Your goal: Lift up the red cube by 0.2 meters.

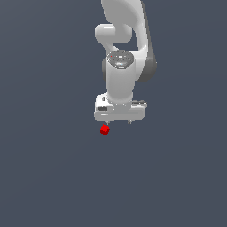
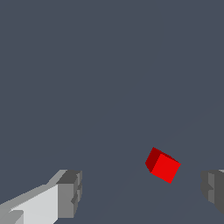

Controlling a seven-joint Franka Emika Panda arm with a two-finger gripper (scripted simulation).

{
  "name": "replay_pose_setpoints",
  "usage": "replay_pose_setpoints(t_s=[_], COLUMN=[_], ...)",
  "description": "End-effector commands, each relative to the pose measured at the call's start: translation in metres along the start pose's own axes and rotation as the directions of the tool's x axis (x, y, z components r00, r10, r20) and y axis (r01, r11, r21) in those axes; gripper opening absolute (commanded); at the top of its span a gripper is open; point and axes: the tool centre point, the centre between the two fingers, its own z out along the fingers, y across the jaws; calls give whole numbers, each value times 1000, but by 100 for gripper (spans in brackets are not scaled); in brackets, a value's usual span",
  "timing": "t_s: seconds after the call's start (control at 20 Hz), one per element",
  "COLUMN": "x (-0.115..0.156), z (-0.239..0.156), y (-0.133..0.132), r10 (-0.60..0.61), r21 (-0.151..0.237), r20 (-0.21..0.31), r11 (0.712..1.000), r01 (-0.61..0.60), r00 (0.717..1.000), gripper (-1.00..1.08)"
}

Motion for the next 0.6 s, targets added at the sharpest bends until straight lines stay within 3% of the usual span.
replay_pose_setpoints(t_s=[0.0,0.55], x=[0,-10], z=[0,35], y=[0,20], r10=[0,110], r21=[0,-7], r20=[0,2], r11=[1000,994], r01=[0,-110], r00=[1000,994], gripper=[100,100])
